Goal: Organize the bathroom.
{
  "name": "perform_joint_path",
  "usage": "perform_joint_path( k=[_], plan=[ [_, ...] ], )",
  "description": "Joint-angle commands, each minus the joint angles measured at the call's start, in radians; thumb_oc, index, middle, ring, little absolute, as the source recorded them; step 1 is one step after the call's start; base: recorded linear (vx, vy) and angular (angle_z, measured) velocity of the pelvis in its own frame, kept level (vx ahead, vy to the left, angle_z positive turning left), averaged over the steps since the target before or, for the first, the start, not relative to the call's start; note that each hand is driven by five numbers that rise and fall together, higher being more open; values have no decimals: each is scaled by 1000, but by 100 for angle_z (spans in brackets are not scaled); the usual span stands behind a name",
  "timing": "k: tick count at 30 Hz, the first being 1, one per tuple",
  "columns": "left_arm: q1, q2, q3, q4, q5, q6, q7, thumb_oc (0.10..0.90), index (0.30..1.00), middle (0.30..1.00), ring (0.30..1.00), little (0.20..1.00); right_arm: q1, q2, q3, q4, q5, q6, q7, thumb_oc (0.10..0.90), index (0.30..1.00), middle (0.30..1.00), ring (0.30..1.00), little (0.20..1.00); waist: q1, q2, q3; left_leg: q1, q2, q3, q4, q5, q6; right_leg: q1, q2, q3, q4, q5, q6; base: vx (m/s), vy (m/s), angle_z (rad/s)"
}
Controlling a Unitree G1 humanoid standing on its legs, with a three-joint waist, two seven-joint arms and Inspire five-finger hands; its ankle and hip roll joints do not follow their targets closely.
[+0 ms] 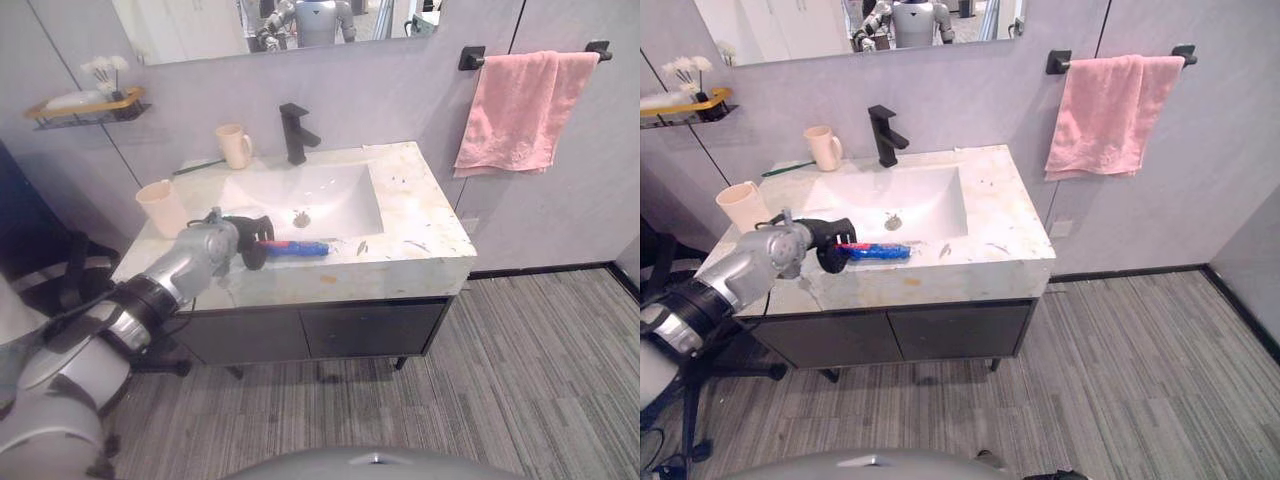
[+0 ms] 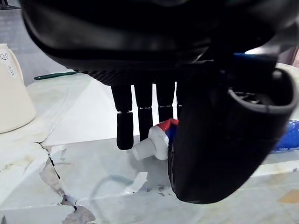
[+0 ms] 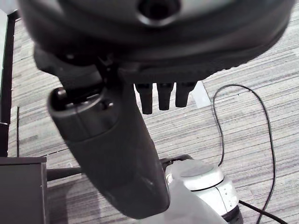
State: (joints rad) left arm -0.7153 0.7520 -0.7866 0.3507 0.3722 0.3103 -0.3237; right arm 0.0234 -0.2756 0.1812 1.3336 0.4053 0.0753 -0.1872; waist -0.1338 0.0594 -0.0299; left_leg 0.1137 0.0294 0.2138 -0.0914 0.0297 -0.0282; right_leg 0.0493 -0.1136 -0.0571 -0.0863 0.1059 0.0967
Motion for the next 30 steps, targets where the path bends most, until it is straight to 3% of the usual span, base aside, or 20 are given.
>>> perform_joint_path(
  k=[1, 5, 7, 9, 10, 12, 14, 16, 17, 19, 20, 23, 26, 30],
  plan=[
    [-86, 15, 116, 18, -143, 7, 175, 400, 300, 300, 300, 300, -54, -37, -53, 10, 135, -76, -58, 800, 900, 900, 900, 900, 4, -14, 17, 20, -8, -63, 4, -47, 43, 40, 19, 52, 1, -23, 10, 0, 0, 0],
    [-3, -10, 295, -26, -501, -57, 314, 400, 300, 300, 300, 300, -29, -61, -188, -98, 288, -180, -125, 800, 900, 900, 900, 900, 3, -27, 26, 18, -5, -65, 4, -42, 40, 38, 24, 60, -1, -17, 4, -7, 8, 0],
    [43, -12, 387, -53, -648, -127, 386, 400, 300, 300, 300, 300, -5, -71, -254, -172, 301, -237, -180, 800, 900, 900, 900, 900, 0, -32, 28, 17, -4, -65, 4, -42, 39, 36, 24, 62, -1, -16, 4, -24, 36, -1],
    [133, -36, 531, -154, -761, -188, 443, 400, 300, 300, 300, 300, 31, -84, -345, -328, 286, -288, -303, 800, 900, 900, 900, 900, -5, -47, 32, 15, -3, -64, 4, -41, 38, 31, 24, 68, -1, -12, 2, -28, 43, 0],
    [138, -37, 535, -159, -760, -186, 443, 400, 300, 300, 300, 300, 34, -84, -345, -333, 283, -286, -307, 800, 900, 900, 900, 900, -6, -46, 31, 16, -3, -64, 4, -41, 38, 31, 24, 68, -1, -12, 2, -32, 45, -3],
    [229, -80, 644, -274, -818, -263, 501, 400, 300, 300, 300, 300, 58, -131, -459, -530, 243, -303, -487, 800, 900, 900, 900, 900, -12, -62, 35, 12, -4, -69, 4, -42, 36, 25, 25, 76, -1, -7, 0, -29, 41, -5],
    [256, -100, 673, -315, -823, -276, 503, 400, 300, 300, 300, 300, 64, -151, -507, -603, 212, -301, -558, 800, 900, 900, 900, 900, -14, -68, 38, 6, -5, -69, 4, -32, 35, 18, 26, 80, -1, 4, -3, -34, 30, -3],
    [293, -141, 713, -381, -838, -309, 527, 400, 300, 300, 300, 300, 69, -209, -615, -723, 95, -303, -682, 800, 900, 900, 900, 900, -19, -72, 39, 10, -8, -75, 4, -42, 35, 21, 26, 85, -1, -1, 0, -15, 63, -4],
    [314, -179, 732, -443, -850, -321, 551, 400, 300, 300, 300, 300, 50, -278, -673, -861, -35, -279, -755, 800, 900, 900, 900, 900, -16, -78, 44, 5, -9, -82, 4, -31, 35, 14, 27, 89, -1, 11, -1, -7, 52, -5],
    [327, -205, 744, -481, -836, -336, 577, 400, 300, 300, 300, 300, 35, -309, -681, -985, -125, -280, -790, 800, 900, 900, 900, 900, -13, -78, 45, 4, -10, -88, 4, -29, 37, 14, 28, 93, -1, 12, -2, -28, 42, -6],
    [338, -232, 743, -518, -818, -358, 614, 400, 300, 300, 300, 300, 0, -334, -658, -1181, -202, -259, -792, 800, 900, 900, 900, 900, -7, -80, 45, 1, -12, -93, 4, -28, 40, 12, 26, 96, -1, 13, 0, -21, 46, -10],
    [333, -256, 719, -553, -783, -397, 673, 400, 300, 300, 300, 300, -67, -361, -551, -1371, -292, -297, -740, 800, 900, 900, 900, 900, 4, -85, 44, 2, -14, -101, 4, -35, 44, 13, 20, 95, -1, 6, 4, -13, 44, -13],
    [312, -270, 686, -577, -779, -441, 716, 400, 300, 300, 300, 300, -173, -406, -414, -1516, -234, -383, -540, 800, 900, 900, 900, 900, 21, -96, 37, -7, -16, -101, 4, -28, 41, 5, 14, 89, -1, 9, 6, -55, 40, -12],
    [305, -310, 638, -568, -770, -447, 716, 400, 300, 300, 300, 300, -327, -394, -253, -1600, -128, -364, -296, 800, 900, 900, 900, 900, 40, -105, 27, -1, -15, -103, 4, -41, 38, 14, 8, 72, -1, -5, 6, -13, 22, 0]
  ],
)
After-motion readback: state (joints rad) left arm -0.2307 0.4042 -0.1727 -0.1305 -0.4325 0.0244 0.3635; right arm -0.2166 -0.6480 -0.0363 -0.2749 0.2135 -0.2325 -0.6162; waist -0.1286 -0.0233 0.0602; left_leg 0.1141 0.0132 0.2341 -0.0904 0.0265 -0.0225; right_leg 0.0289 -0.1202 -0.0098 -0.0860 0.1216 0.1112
